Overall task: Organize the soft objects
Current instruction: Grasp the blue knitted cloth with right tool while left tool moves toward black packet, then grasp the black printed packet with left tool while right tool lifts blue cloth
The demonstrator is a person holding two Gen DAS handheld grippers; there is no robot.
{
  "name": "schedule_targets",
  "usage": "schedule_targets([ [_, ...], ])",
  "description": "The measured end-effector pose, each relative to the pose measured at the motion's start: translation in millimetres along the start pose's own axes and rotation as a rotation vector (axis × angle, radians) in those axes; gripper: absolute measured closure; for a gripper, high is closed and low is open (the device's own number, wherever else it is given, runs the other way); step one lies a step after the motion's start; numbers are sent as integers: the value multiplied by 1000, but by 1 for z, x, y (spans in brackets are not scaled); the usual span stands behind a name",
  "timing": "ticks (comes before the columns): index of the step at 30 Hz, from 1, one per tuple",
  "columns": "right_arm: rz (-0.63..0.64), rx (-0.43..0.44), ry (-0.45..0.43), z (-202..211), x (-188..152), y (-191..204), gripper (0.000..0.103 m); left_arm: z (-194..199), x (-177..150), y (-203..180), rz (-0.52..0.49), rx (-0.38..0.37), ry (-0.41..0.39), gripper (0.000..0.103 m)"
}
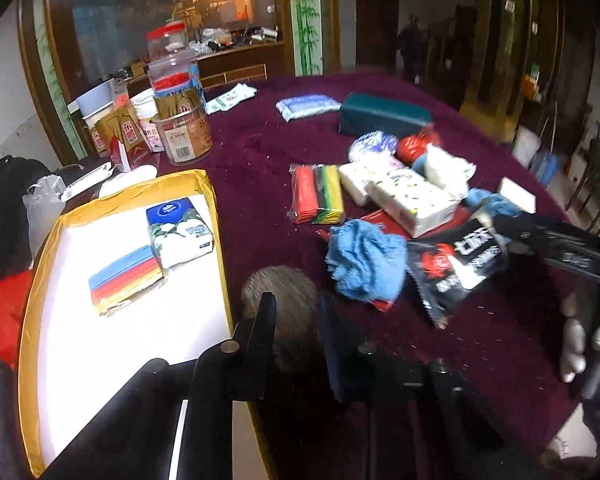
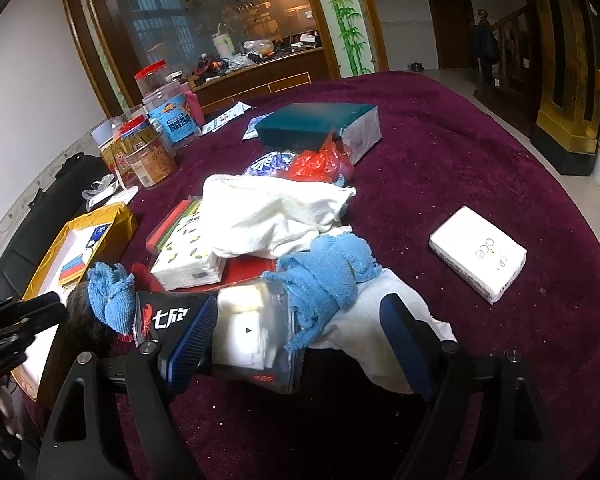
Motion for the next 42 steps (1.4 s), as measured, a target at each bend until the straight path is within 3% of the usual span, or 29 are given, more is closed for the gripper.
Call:
schedule_targets([
  [5, 78, 71, 34, 12, 3, 36, 20, 9, -8, -7, -1, -46, -9, 80],
  [11, 421, 133, 115, -1, 1, 134, 20, 17, -20, -7, 46, -85, -26, 80],
  [15, 613, 84, 154, -36, -15, 177, 22, 30, -30, 3, 94, -102, -41, 62],
  [17, 649, 44, 168, -54, -18, 183, 31, 37, -33, 11, 107, -92, -51, 56],
  [18, 653, 38, 180, -60, -20, 184, 49, 40, -33, 15, 110, -89, -55, 53],
  [19, 635, 41, 214, -69, -22, 182, 62, 40, -33, 17, 112, -86, -56, 49],
  [23, 511, 105, 216, -61, -15, 172, 63, 39, -29, 21, 108, -78, -57, 37],
  [28, 265, 259, 114, 11, 17, 122, 62, 31, -23, 4, 112, -144, -46, 33],
  [32, 132, 228, 67, 36, 28, 58, 62, 16, -16, -28, 97, -210, -19, 32],
  [37, -53, 222, 92, 32, 11, -16, 62, -3, -5, -75, 76, -264, 26, 29],
  [39, -87, 231, 93, 28, 6, -30, 62, -4, 1, -96, 21, -275, 16, 26],
  [42, -129, 245, 92, 25, 0, -45, 62, -7, 11, -132, -194, -225, -40, 16],
])
Point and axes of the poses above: each gripper's, at about its wrist camera, not at the fingertips, and z roughly against the way its jaws point, y to its left, x to its top, the point moved 8 cm from there along -z, roughly the way its jaws point, and after that the axes turned 2 degrees about -y, right-handed, at the moved point
